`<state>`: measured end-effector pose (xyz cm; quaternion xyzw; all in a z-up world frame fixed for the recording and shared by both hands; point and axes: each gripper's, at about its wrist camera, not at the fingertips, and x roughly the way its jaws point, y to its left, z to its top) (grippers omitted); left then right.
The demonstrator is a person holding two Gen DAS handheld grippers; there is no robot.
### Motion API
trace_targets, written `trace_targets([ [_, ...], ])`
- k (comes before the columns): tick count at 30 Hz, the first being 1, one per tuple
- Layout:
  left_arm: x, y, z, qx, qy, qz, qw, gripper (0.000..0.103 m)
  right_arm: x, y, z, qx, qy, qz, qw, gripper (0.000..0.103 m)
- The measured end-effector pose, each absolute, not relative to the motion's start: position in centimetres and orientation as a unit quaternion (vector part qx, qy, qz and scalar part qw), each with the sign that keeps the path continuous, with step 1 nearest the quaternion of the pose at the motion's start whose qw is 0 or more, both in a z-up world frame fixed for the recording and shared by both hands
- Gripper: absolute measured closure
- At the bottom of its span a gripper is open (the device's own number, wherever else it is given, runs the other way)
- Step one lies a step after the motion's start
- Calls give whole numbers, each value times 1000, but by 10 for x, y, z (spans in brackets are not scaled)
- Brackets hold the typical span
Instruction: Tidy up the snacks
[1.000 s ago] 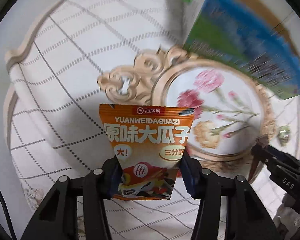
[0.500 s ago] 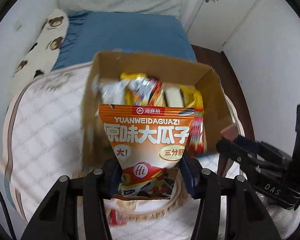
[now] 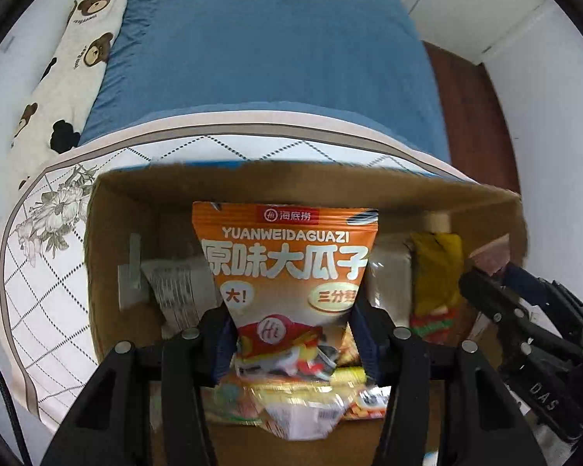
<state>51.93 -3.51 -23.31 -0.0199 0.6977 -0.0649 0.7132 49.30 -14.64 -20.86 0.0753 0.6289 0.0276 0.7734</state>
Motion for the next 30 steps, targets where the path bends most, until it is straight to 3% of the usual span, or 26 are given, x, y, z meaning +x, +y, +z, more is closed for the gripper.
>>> trace_targets([
  [1,522,-36,-239,-13,701,-63,710,50,501,-147,-216,73,637,25,767,40],
  [3,524,-37,-244,-3,707,-60,705,31,509,-148,-227,66,643,18,763,10],
  [4,525,-37,-246,-1,706,-62,705,20,512,-149,-230,64,645,15,761,7],
  [16,517,-32,-249,8,676,-59,735,17,500,-163,-244,72,656,2,752,7],
  [30,472,-24,-206,13,622,-55,781,17,452,-152,-206,62,629,-8,775,7],
])
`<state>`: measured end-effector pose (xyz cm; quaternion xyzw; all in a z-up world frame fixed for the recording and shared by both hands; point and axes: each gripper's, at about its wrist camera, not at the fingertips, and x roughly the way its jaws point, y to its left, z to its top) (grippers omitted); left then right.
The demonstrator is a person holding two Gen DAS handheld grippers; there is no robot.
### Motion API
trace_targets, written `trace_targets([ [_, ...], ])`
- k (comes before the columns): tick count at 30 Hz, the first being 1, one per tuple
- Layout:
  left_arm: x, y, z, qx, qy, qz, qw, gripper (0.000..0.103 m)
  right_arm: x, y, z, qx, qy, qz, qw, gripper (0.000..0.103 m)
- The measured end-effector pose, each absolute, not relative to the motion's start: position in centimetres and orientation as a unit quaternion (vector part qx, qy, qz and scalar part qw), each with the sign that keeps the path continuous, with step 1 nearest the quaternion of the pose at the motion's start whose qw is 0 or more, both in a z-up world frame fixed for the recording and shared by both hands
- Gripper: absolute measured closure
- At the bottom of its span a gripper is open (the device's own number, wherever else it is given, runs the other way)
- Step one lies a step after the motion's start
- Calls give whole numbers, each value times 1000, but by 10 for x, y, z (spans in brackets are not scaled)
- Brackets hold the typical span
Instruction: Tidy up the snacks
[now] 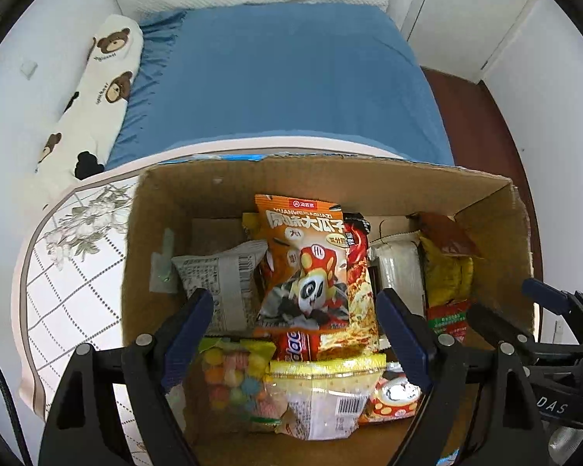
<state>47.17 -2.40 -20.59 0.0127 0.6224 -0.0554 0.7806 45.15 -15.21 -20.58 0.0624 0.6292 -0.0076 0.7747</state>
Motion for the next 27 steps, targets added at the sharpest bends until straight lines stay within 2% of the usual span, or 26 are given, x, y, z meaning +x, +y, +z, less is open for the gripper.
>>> trace_targets([
  [27,302,-4,-90,7,460,-40,887,17,279,-117,-79,24,488,12,873,7],
])
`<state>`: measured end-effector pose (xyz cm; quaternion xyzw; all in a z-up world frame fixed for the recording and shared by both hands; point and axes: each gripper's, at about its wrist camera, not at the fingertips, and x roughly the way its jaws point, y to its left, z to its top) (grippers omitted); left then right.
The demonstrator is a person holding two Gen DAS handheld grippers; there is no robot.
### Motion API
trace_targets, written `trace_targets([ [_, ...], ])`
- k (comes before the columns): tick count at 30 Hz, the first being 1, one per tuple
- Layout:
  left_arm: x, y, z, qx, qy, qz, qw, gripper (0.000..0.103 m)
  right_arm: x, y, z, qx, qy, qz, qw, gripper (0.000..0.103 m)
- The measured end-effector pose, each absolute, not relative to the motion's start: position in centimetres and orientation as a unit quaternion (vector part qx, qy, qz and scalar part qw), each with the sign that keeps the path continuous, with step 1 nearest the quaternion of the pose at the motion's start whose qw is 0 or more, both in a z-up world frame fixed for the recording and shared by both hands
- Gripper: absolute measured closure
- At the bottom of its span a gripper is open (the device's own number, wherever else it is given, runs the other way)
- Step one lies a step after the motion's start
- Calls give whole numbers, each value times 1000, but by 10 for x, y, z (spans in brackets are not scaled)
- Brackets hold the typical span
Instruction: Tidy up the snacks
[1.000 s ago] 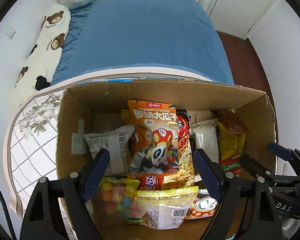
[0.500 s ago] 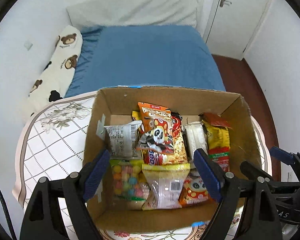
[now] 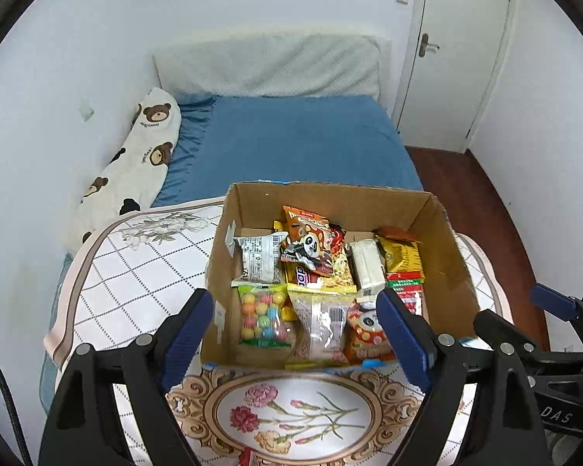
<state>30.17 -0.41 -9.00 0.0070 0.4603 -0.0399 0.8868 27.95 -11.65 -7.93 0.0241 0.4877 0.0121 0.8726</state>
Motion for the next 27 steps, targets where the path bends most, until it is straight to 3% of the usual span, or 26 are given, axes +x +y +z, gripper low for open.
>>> trace_targets([
  [6,269,0,-84,2,452,-39,891,17,243,-117,-66,54,478,26,876,7],
  [11,244,17,-114,-24,493,-19,870,17,221,-152,-84,97,494,1,864,7],
  [22,195,59,-245,-26,618,64,783,17,193,-247,-250,196,619,-73,757,7],
  [27,183,79,-274,-44,650,86,754,17,200,-240,-297,181,645,-74,739,23],
])
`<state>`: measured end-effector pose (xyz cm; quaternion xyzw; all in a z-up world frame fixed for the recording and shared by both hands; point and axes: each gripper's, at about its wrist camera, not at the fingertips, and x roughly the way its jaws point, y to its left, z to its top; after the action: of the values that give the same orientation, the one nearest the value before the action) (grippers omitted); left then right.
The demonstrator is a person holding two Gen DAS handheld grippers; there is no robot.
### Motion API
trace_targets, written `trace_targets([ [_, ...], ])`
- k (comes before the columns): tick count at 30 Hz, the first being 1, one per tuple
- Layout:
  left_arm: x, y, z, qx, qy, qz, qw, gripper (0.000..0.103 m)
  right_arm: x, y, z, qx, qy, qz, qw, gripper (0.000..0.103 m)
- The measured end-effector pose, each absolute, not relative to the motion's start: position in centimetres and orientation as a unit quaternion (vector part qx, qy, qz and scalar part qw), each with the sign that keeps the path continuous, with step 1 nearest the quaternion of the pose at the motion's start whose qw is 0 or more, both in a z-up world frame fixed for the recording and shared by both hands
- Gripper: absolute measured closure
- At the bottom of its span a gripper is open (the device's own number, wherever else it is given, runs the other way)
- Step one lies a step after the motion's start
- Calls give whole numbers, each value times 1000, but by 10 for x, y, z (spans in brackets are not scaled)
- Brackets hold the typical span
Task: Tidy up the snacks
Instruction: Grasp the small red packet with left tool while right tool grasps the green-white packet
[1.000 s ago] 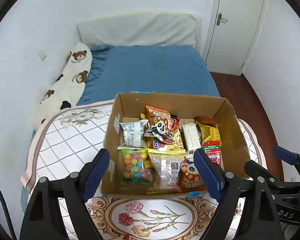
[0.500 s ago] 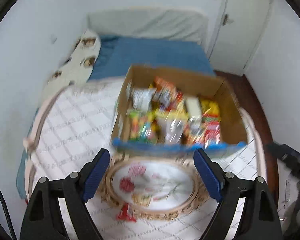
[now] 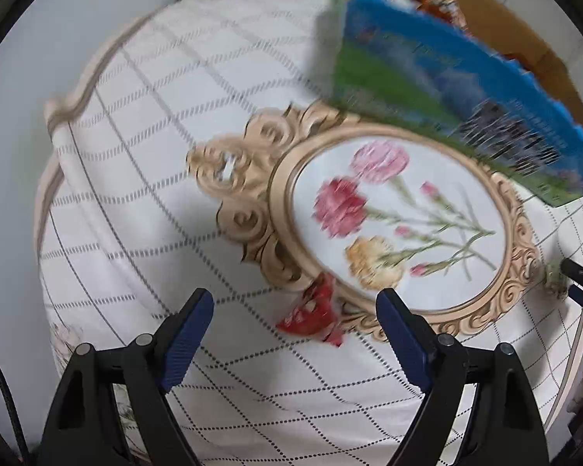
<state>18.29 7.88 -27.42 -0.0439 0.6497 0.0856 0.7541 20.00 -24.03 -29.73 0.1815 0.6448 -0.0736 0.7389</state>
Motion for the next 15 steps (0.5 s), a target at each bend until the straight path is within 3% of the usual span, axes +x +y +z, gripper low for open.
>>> trace_targets([
  [5,176,86,-291,-54,673,78,733,17,206,-222,-324,130,658,-77,738,37],
  [15,180,84,-346,-67,717,58,691,17,172,-134,-334,78,682,32,726,38],
])
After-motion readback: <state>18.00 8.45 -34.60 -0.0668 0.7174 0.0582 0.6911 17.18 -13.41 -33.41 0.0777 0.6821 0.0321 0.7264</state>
